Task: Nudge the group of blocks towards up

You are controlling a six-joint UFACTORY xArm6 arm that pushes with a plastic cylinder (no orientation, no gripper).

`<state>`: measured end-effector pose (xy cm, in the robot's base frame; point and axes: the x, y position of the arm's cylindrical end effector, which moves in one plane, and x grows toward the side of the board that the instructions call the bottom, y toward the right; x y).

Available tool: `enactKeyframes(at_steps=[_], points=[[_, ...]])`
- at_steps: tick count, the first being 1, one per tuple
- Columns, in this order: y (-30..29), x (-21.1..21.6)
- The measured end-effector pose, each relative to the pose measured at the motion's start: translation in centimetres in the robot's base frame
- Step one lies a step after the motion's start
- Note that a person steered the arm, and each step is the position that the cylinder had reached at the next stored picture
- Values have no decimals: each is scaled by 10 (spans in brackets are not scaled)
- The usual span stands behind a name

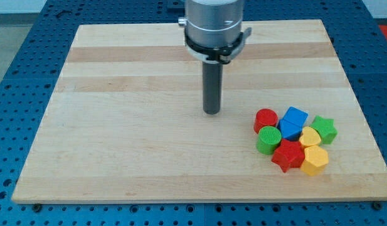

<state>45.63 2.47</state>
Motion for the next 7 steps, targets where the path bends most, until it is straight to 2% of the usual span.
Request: enactKeyframes(at_steps=[1,3,6,7], points=[[4,0],[12,-34],[186,-29],[214,0]])
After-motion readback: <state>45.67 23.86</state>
